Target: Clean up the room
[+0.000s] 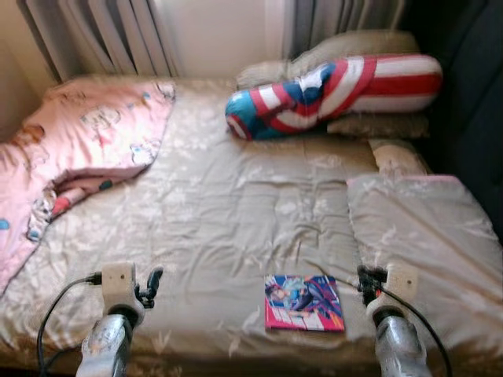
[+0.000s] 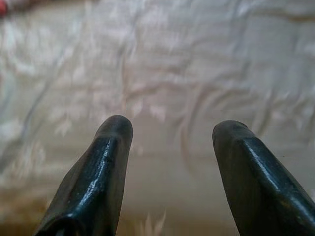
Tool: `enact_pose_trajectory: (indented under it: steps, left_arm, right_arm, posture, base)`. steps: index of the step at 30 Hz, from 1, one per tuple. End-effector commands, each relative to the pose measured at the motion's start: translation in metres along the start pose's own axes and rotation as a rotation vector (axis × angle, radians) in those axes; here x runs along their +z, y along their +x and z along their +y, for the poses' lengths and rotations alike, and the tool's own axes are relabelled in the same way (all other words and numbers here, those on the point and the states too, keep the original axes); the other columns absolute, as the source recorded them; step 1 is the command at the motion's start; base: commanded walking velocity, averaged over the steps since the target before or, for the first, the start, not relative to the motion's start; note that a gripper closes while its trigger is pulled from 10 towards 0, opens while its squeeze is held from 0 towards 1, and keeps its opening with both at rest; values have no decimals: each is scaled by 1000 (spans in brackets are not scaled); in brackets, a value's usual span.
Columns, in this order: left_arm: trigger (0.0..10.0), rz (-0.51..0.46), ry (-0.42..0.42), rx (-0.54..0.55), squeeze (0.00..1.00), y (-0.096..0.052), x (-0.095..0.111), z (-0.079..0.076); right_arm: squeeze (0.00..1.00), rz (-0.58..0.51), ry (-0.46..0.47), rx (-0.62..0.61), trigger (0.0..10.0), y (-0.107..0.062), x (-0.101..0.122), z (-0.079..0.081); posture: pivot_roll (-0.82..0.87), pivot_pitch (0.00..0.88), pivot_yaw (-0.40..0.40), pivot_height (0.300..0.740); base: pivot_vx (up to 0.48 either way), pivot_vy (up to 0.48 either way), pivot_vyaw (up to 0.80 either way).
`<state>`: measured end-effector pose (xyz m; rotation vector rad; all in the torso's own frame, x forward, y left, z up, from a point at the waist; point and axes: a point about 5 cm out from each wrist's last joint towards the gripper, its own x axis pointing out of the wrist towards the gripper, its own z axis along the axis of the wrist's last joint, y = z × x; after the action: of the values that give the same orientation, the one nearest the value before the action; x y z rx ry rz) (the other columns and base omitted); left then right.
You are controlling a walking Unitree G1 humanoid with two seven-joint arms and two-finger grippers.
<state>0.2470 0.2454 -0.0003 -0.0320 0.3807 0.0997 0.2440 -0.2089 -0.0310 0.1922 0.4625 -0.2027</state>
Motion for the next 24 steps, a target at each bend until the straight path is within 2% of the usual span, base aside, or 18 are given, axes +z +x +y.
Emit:
enact_pose_trajectory:
  steps: [1, 7, 9, 11, 19, 24]
  left_arm:
    - [10000, 129, 20, 0, 0, -8, -29, 3]
    - [10000, 239, 21, 17, 0, -17, -52, 6]
    - [10000, 300, 31, 7, 0, -22, -64, 3]
    - [10000, 371, 44, -3, 0, -28, -77, -2]
    - [10000, 428, 65, -39, 0, -32, -89, -14]
    - [10000, 441, 63, -37, 0, -33, -91, -15]
  right_arm:
    - [0, 138, 12, -57, 10000, -11, -26, -15]
    - [0, 245, 18, -92, 10000, -23, -50, -21]
    - [0, 291, 31, -95, 10000, -29, -60, -22]
    - [0, 367, -5, -78, 10000, -38, -76, -20]
    - [0, 395, -31, -46, 10000, -42, -82, -16]
    - [0, 389, -30, -44, 10000, -41, -81, -15]
  posture:
    - [39, 0, -10, 740]
    - [36, 0, -2, 740]
    - [36, 0, 0, 740]
    - [36, 0, 1, 740]
    - [35, 0, 4, 740]
    - [38, 12, 4, 740]
  base:
    - [0, 0, 0]
    - [0, 0, 0]
    - [0, 0, 0]
    - [0, 0, 0]
    - [0, 0, 0]
    - [0, 0, 760]
